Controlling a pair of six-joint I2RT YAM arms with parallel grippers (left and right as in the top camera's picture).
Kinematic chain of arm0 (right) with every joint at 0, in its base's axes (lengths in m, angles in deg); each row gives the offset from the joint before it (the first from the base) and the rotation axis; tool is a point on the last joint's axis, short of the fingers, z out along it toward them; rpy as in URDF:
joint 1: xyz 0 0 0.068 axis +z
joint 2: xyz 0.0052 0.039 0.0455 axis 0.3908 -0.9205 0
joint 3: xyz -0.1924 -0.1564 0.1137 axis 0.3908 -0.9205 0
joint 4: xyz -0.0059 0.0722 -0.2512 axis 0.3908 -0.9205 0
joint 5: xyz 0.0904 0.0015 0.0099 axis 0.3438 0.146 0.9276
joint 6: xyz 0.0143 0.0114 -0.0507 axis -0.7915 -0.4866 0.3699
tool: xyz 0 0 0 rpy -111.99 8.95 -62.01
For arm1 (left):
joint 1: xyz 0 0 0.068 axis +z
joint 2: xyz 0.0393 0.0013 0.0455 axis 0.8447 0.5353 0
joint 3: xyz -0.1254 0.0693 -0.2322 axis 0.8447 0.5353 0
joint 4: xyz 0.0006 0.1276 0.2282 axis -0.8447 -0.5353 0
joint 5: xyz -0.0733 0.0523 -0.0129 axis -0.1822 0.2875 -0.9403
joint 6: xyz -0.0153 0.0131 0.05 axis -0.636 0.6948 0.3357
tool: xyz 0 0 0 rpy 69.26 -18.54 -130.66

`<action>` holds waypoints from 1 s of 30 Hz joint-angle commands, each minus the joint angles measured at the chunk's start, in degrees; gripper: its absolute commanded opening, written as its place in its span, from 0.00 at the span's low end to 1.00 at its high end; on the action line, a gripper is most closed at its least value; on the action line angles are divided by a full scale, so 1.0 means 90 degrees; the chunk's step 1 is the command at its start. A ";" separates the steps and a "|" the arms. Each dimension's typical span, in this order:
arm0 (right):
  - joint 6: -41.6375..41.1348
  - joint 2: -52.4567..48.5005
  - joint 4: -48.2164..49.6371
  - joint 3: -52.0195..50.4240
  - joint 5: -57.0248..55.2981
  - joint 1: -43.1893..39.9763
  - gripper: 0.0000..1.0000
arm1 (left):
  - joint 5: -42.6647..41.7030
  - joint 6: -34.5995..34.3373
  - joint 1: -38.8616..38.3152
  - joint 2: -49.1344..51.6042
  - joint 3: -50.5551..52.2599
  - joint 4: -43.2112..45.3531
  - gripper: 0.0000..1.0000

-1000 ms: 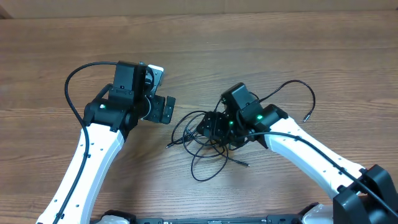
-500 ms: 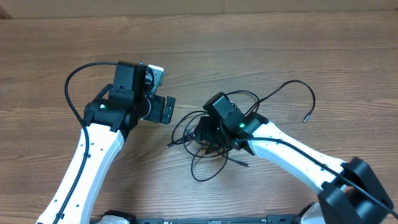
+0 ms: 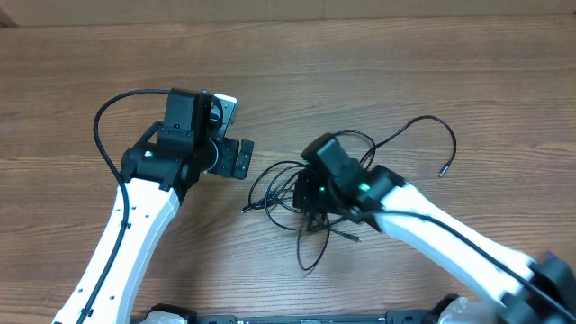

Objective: Untangle cables

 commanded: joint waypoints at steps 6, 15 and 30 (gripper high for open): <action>0.0340 0.2676 -0.0070 0.0714 -0.2023 -0.0007 0.04 | 0.0066 0.0172 0.0027 0.0032 -0.0056 0.0010 1.00; 0.1885 0.3058 -0.0248 0.3036 -0.3398 -0.0012 0.04 | 0.0063 0.0170 0.0027 0.0032 -0.0056 0.0010 1.00; 0.6358 0.1858 0.0925 0.5833 -0.8966 -0.0114 0.04 | 0.0063 0.0170 0.0027 0.0032 -0.0056 0.0010 1.00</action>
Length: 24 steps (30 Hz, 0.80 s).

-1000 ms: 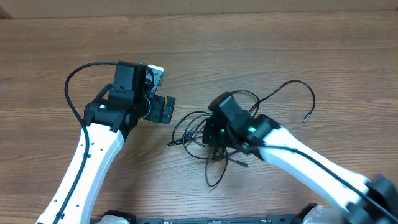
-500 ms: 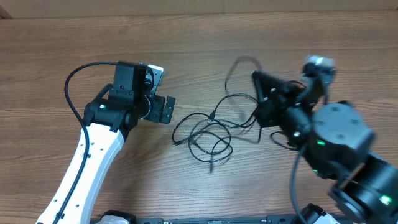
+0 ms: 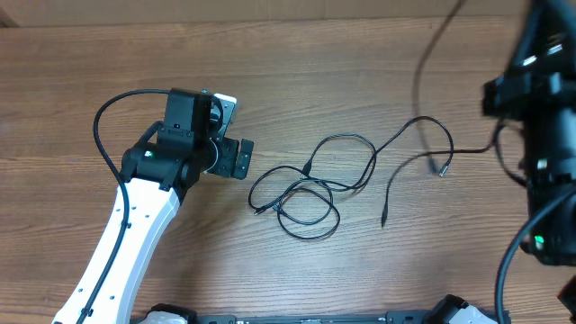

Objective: Untangle cables

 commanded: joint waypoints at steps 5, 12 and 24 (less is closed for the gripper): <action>0.2589 -0.0457 0.0835 0.0100 -0.2807 -0.1362 0.04 | 0.0039 0.0168 0.0027 0.0032 -0.0056 0.0005 1.00; 0.2584 -0.1115 0.0736 0.0097 -0.2467 -0.4221 0.04 | 0.0041 0.0168 0.0027 0.0032 -0.0056 0.0005 1.00; -0.0736 -0.2584 -0.1639 0.0073 -0.0576 -0.7215 0.04 | 0.0041 0.0170 0.0027 0.0032 -0.0056 0.0005 1.00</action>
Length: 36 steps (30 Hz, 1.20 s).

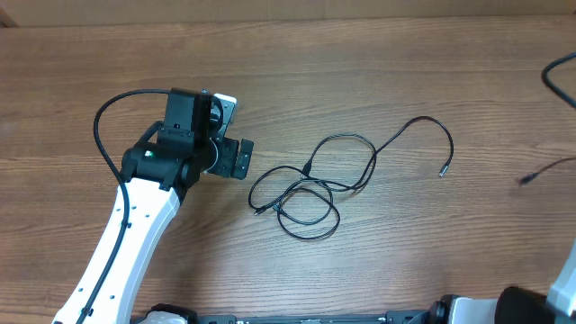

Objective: Untangle cables

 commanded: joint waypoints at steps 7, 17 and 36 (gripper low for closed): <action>-0.2861 -0.0731 -0.1515 0.0049 0.4092 -0.2198 0.04 | 0.0019 0.0151 0.0027 0.0022 -0.0056 0.0005 1.00; -0.3366 -0.1338 -0.2176 0.0034 0.7079 -0.4250 0.04 | 0.0019 0.0153 0.0027 0.0022 -0.0056 0.0007 1.00; -0.3245 -0.1608 -0.2557 -0.0085 0.8060 -0.4554 1.00 | 0.0022 0.0153 0.0024 0.0022 -0.0056 0.0005 1.00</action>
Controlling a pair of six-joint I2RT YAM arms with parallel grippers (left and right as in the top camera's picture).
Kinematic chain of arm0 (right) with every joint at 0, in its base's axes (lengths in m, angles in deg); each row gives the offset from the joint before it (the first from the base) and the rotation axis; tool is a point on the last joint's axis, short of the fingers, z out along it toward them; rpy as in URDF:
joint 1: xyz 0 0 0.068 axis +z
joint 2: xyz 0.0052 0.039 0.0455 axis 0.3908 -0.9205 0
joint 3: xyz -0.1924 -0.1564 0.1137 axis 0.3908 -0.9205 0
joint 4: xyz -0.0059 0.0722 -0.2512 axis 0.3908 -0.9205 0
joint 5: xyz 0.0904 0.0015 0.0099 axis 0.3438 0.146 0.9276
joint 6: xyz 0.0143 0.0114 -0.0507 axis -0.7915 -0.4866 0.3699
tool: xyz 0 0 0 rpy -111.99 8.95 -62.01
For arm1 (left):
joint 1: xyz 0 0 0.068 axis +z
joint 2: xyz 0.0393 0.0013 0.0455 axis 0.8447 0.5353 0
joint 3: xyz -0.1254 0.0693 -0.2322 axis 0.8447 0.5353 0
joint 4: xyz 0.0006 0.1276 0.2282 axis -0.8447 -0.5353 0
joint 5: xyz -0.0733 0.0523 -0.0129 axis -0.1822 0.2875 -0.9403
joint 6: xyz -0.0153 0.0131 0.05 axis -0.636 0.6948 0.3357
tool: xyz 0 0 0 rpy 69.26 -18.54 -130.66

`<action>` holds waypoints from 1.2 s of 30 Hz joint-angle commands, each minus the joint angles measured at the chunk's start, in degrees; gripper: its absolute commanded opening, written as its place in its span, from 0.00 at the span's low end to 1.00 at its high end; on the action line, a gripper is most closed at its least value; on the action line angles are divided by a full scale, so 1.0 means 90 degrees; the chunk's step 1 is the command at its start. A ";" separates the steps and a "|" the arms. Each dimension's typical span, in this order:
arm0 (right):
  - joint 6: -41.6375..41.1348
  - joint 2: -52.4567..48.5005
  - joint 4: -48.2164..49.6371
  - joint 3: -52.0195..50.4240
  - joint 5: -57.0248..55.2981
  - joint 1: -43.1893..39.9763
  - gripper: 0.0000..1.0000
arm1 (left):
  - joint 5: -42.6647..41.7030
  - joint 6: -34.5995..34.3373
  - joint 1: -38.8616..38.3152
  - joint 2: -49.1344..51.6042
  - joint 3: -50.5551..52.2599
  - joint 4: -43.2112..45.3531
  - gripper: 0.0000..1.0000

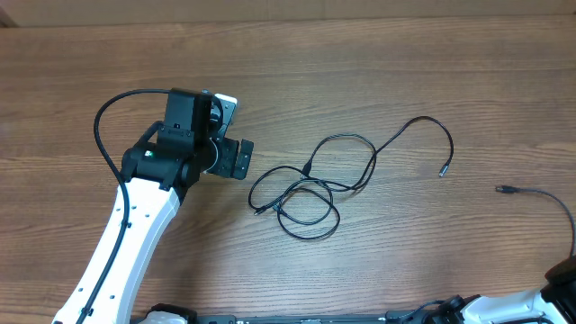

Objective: Untangle cables

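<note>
One black cable lies in loose loops at mid-table; one end points right and the other left. A second black cable is apart from it at the right edge, with its plug toward the middle and its far part running off the frame. My left gripper hovers left of the loops with nothing in it; its jaws are not clear from above. Of the right arm only a dark part shows in the bottom right corner. Its gripper is out of view.
The wooden table carries nothing else. The left arm reaches in from the bottom left, with its own black lead arching beside it. The robot base runs along the bottom edge.
The separated cable sat higher at the right edge, with a strand in the upper right corner. Now its plug is further left and the strand is gone. The looped cable and left arm are unchanged.
My right gripper was first down on a tangle of cables at mid-table. A second later it was raised at the far right with one cable trailing from it. Then that cable was clear of the other, and now it rests at the right edge.
</note>
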 commanded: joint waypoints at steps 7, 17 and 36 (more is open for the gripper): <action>0.0578 0.0019 -0.0294 -0.0012 0.1200 -0.0049 1.00 | 0.0022 0.0078 0.0027 0.0022 -0.0056 0.0007 1.00; 0.1982 0.0019 -0.1098 -0.0012 0.2229 0.0580 1.00 | 0.0022 0.0078 0.0027 0.0022 -0.0056 0.0007 0.99; 0.2288 0.0019 -0.1651 -0.0296 0.2161 0.5304 1.00 | 0.0022 0.0078 0.0027 0.0022 -0.0056 0.0007 1.00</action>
